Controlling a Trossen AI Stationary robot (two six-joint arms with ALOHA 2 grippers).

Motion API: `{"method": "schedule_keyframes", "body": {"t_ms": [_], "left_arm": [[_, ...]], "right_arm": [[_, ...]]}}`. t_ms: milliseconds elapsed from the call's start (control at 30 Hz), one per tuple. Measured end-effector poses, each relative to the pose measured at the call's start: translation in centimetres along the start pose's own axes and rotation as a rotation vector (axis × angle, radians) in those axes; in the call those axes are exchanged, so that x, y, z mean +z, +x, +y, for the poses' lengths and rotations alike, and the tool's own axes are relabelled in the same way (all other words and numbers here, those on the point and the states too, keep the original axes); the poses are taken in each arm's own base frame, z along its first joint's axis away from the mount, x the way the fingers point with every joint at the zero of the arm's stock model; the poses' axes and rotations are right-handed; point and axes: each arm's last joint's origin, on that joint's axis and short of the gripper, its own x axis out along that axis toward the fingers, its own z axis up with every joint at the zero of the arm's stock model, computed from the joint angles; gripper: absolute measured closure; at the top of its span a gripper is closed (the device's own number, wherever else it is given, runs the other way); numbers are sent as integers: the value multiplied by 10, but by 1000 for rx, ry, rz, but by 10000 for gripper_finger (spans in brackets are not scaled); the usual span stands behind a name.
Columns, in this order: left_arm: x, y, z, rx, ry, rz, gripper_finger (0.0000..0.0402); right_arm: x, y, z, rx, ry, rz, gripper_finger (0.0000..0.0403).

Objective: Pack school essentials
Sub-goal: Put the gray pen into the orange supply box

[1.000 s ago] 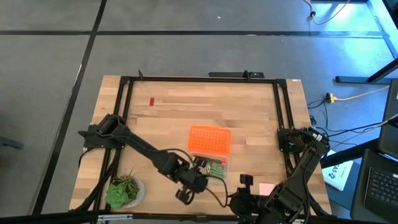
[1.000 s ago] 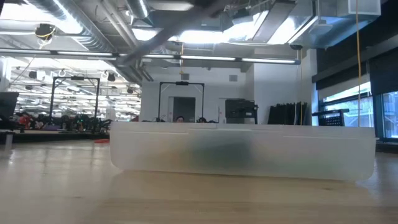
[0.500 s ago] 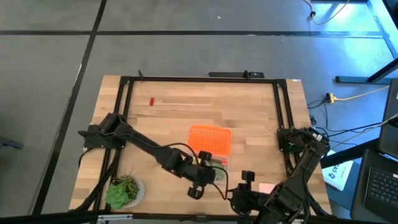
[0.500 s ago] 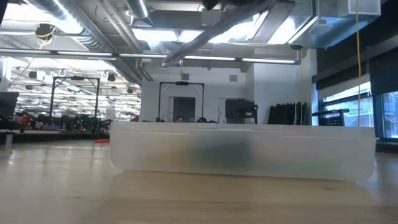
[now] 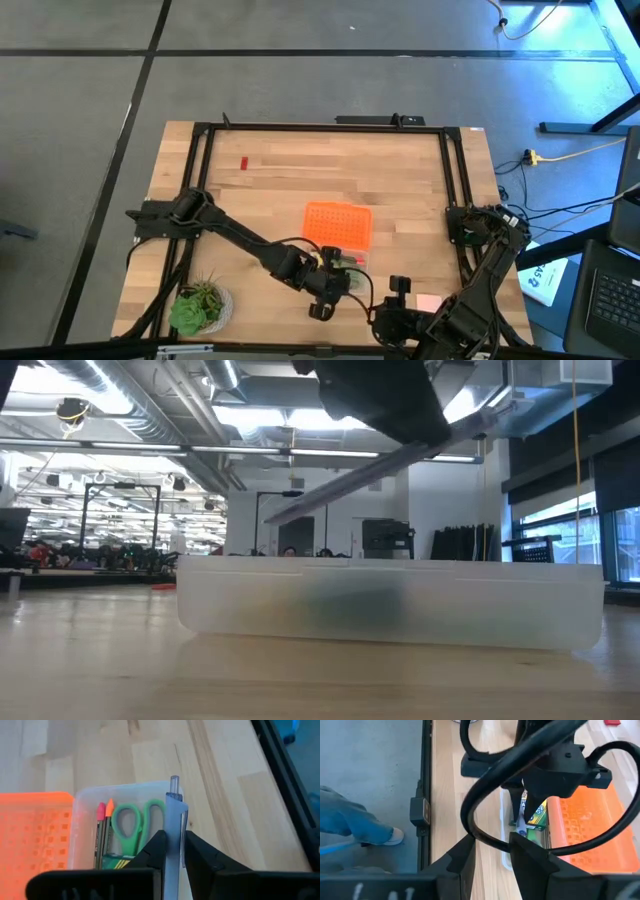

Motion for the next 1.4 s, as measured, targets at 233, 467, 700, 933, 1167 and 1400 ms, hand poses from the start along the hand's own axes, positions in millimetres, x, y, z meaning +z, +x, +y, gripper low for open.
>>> {"method": "schedule_keyframes", "body": {"t_ms": [233, 467, 700, 933, 1167, 1400], "left_arm": [[-7, 13, -1, 22, -18, 36, 361], [-12, 23, -2, 28, -33, 55, 361], [-13, 25, -2, 30, -62, 62, 361], [-18, 33, -3, 37, -57, 86, 361], [-18, 33, -3, 38, -56, 85, 361], [-18, 33, -4, 12, -57, 92, 355]], "right_arm": [[0, 0, 0, 1, 0, 0, 283], [0, 0, 0, 3, 3, -1, 283], [0, 0, 0, 5, 3, 2, 283], [0, 0, 0, 6, 2, 4, 283], [0, 0, 0, 7, 3, 4, 283], [0, 0, 0, 7, 2, 5, 283]]}}
